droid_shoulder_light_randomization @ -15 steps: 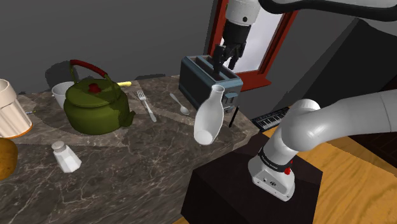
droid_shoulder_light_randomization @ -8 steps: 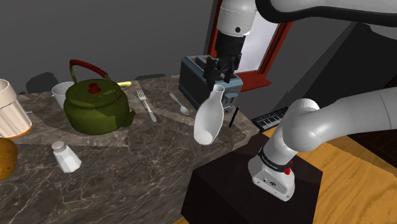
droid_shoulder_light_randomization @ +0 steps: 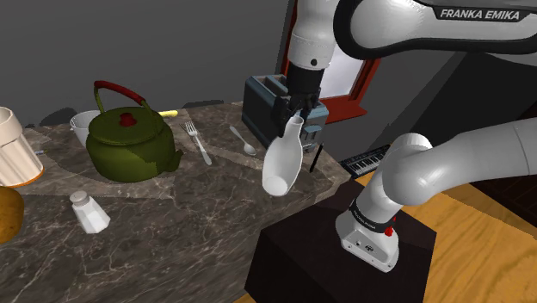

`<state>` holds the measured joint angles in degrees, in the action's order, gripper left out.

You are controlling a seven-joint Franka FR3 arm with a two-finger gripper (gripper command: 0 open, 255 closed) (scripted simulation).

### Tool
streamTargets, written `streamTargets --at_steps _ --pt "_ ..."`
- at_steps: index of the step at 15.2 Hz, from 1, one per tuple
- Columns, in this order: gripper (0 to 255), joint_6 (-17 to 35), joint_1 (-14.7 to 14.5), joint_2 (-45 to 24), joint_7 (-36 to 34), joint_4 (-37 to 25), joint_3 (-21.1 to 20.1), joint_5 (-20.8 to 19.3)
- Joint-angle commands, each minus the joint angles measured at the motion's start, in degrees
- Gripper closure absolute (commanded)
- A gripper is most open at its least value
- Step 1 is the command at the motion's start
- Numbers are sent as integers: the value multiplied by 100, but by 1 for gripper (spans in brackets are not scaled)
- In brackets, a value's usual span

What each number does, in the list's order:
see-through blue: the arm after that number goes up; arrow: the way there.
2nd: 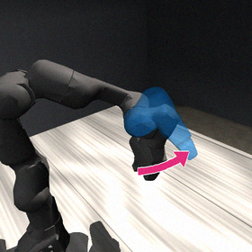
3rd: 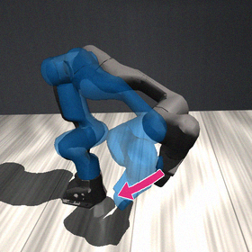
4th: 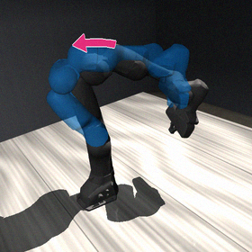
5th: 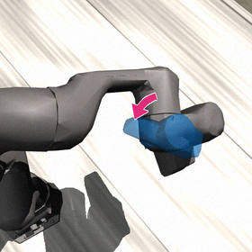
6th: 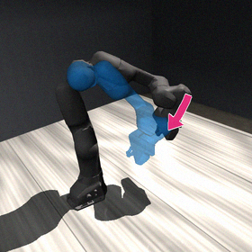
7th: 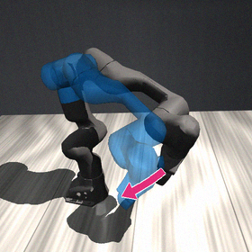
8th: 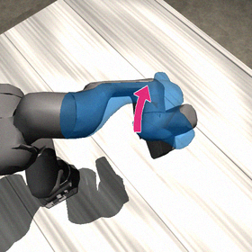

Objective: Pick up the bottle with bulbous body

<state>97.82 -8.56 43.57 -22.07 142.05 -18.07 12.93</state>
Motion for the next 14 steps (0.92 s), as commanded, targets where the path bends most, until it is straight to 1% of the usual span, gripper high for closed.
streamTargets --at_steps 1,10,14 --pt "255 32 -2 9 7 40 0 3" --pt "255 36 -2 -7 -3 27 -10 7" --pt "255 -260 20 -26 -17 -288 44 -43"
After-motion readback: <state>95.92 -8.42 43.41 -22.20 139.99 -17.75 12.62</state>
